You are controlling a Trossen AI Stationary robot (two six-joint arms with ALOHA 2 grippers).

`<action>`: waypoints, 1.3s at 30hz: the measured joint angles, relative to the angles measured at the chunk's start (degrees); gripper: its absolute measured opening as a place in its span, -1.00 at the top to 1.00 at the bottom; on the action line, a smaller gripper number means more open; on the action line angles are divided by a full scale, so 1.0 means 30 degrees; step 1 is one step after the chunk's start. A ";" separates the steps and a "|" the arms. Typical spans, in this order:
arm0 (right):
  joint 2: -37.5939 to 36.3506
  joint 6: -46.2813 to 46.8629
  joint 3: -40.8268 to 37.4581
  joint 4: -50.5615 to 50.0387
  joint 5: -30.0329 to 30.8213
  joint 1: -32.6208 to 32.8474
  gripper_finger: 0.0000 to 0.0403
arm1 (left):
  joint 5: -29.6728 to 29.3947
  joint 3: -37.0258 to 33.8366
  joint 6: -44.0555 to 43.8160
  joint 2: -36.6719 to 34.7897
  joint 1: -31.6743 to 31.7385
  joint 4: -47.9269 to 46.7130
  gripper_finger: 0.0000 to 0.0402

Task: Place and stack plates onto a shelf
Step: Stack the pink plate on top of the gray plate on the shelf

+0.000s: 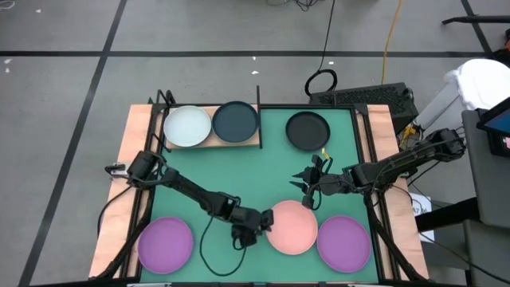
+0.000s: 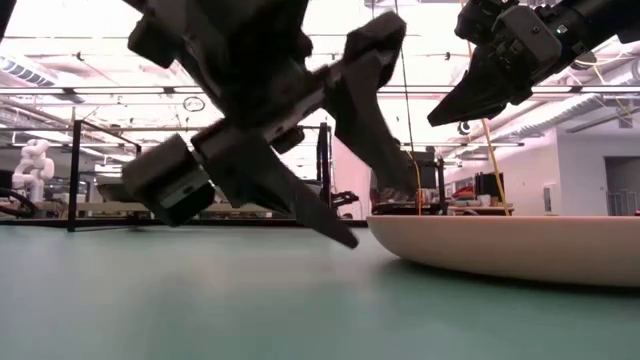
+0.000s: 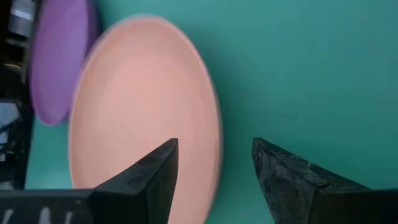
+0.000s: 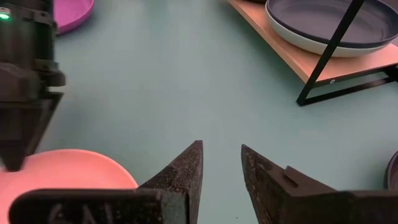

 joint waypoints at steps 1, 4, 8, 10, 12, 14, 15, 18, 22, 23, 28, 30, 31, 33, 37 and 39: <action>0.0000 -0.0007 0.0000 0.0000 -0.0007 0.0007 0.54 | -0.0003 0.0166 0.0179 0.0004 0.0060 -0.0489 -0.05; 0.0000 -0.0007 0.0000 0.0000 -0.0007 0.0007 0.54 | -0.0018 0.0374 0.0766 0.0013 0.0282 -0.0868 -0.05; 0.0000 -0.0007 0.0000 0.0007 -0.0019 0.0007 0.54 | 0.0234 0.0431 0.1512 0.0437 0.0588 -0.1001 -0.03; 0.0000 -0.0026 0.0000 -0.0009 -0.0029 0.0007 0.54 | 0.0387 0.0484 0.1887 0.0806 0.0698 -0.0919 0.05; 0.0000 -0.0088 0.0000 -0.0012 -0.0031 0.0004 0.54 | 0.0439 0.0501 0.1950 0.1211 0.0768 -0.0663 0.14; 0.0000 -0.0123 0.0000 0.0000 -0.0066 0.0007 0.54 | 0.0446 0.0497 0.1801 0.1359 0.0772 -0.0363 0.23; 0.0000 -0.0136 0.0000 -0.0007 -0.0066 0.0007 0.54 | 0.0446 0.0497 0.1672 0.1377 0.0772 -0.0243 0.28; 0.0000 -0.0138 0.0000 -0.0007 -0.0071 0.0007 0.54 | 0.0439 0.0477 0.1300 0.1317 0.0772 0.0018 0.44; 0.0007 -0.0145 0.0000 -0.0014 -0.0073 0.0007 0.54 | 0.0278 0.0439 0.1316 0.1290 0.0772 0.0143 0.72; 0.0000 -0.0161 0.0000 -0.0019 -0.0073 0.0007 0.54 | 0.0076 0.0439 0.1337 0.1297 0.0772 0.0159 0.80; 0.0000 -0.0218 0.0000 -0.0015 -0.0080 0.0014 0.54 | -0.1150 0.0424 0.0544 0.1297 0.0809 0.0181 0.93; 0.0007 -0.0282 0.0000 -0.0015 -0.0080 0.0014 0.54 | -0.1632 0.0424 0.0237 0.1295 0.0759 0.0158 0.93; 0.0000 -0.0286 0.0000 -0.0015 -0.0080 0.0014 0.54 | -0.1880 0.0424 0.0112 0.1282 0.0708 0.0121 0.93; 0.0000 -0.0291 0.0000 -0.0015 -0.0080 0.0014 0.54 | -0.2477 0.0424 -0.0176 0.1253 0.0594 0.0019 0.93; 0.0000 -0.0364 0.0000 -0.0024 -0.0080 0.0014 0.54 | -0.3204 0.0384 -0.0875 0.0779 0.0319 -0.0897 0.93; 0.0000 -0.0471 0.0000 -0.0143 -0.0073 0.0014 0.54 | -0.3260 0.0380 -0.1260 0.0359 0.0189 -0.1442 0.93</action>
